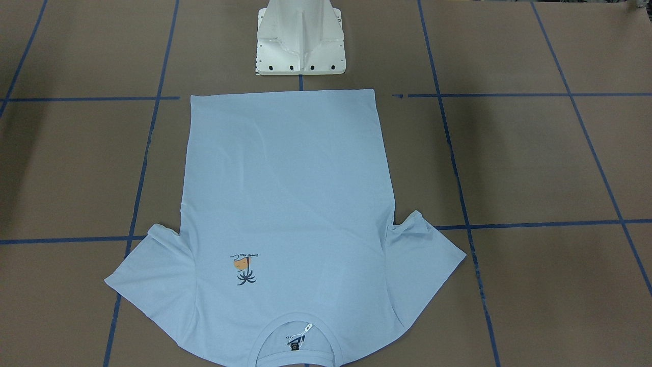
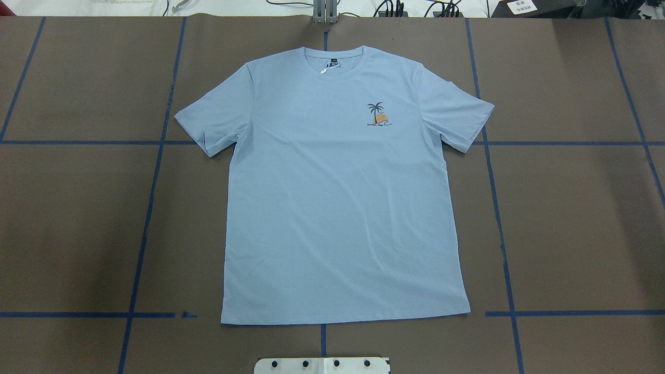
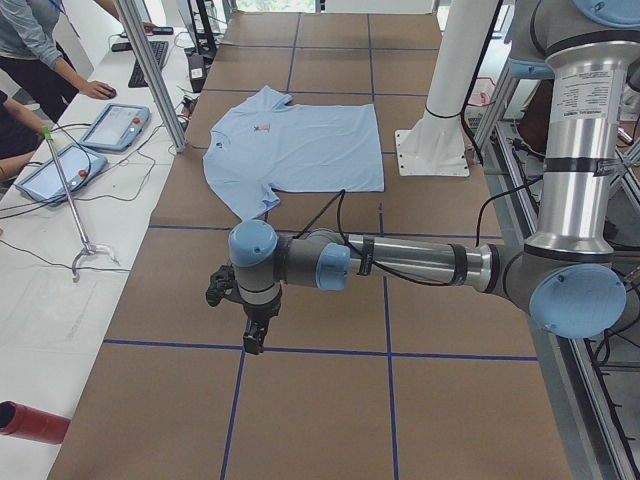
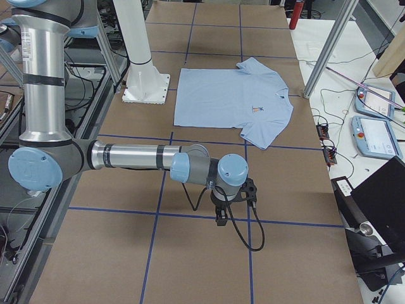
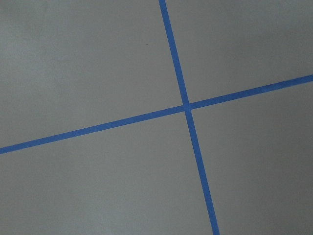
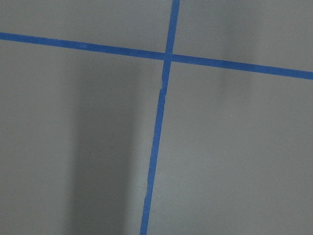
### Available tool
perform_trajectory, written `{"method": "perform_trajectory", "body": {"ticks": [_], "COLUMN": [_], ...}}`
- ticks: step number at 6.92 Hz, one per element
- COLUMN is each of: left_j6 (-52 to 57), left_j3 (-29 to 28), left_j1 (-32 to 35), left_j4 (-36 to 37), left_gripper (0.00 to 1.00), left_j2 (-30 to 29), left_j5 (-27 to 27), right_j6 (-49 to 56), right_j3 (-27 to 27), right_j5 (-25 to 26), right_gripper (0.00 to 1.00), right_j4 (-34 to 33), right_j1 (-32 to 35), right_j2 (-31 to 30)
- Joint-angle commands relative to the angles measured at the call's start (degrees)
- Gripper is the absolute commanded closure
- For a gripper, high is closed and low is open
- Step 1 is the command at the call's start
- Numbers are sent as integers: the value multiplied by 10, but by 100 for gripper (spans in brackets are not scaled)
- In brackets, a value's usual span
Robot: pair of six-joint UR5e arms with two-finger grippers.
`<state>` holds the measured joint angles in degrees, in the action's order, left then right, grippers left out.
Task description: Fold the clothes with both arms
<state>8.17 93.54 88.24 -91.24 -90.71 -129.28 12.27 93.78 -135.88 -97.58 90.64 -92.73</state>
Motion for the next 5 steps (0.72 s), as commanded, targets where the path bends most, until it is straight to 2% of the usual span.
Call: {"method": "perform_trajectory", "body": {"ticks": [1,3,4,5], "left_j6": [0,-8,-8,-6], "left_j3": [1,0,1,3], "left_j1": [0,-2,-2,-6], "left_j4": [-1,-1,2,-9], "left_gripper": [0,0,0,0], "left_j2": [1,-28,-65,-82], "left_j5": [-1,0,-5,-10], "right_j6": [-3,-14,-27,-35], "right_j3": [8,1,0,-1], "right_j5": [-1,-3,-6,0], "right_gripper": [0,0,0,0], "right_j4": [1,1,5,14], "right_j1": [2,-2,-18,-60], "right_j2": [16,52,75,123]}}
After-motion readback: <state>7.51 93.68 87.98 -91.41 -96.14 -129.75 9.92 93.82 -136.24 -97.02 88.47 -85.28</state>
